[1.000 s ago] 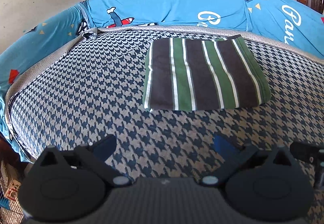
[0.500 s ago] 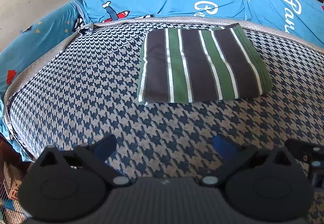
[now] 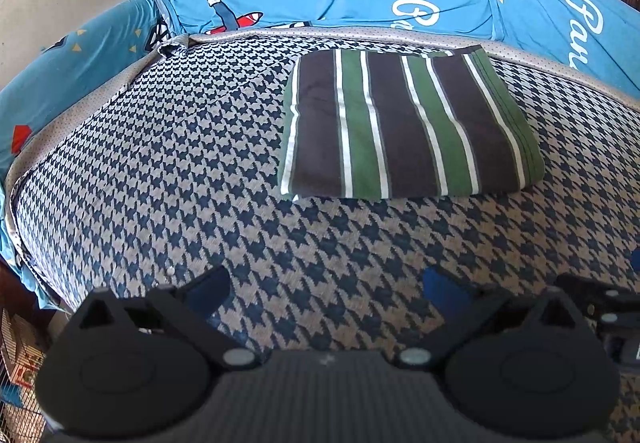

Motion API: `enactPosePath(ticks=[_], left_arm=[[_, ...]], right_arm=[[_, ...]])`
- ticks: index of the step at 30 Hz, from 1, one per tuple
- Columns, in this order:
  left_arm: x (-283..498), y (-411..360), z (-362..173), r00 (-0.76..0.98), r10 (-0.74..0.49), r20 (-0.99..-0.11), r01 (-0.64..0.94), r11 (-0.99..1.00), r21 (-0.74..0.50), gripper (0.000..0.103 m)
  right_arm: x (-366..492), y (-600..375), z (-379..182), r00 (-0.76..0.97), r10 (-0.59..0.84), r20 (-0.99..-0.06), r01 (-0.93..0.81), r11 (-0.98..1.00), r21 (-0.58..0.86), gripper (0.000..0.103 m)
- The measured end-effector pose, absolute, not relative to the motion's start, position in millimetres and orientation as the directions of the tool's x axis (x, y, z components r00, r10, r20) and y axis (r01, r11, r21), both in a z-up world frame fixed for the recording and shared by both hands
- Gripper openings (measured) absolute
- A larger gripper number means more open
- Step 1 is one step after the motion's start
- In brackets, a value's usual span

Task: Fold clothes

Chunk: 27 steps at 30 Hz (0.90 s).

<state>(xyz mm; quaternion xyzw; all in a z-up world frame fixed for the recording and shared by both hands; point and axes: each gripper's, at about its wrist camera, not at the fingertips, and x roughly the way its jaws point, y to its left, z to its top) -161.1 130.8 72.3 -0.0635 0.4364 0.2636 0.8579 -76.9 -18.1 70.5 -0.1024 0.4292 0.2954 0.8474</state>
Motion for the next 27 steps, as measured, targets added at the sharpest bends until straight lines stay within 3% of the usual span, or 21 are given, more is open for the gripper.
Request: enactPosePath(ticks=[27], left_arm=[[-162.8, 131.6, 72.2, 0.474, 0.401, -0.784, -0.505, 0.853, 0.131, 0.103]], right_arm=[[-73.1, -15.8, 71.3, 0.455, 0.421, -0.785, -0.600, 0.796, 0.079, 0.090]])
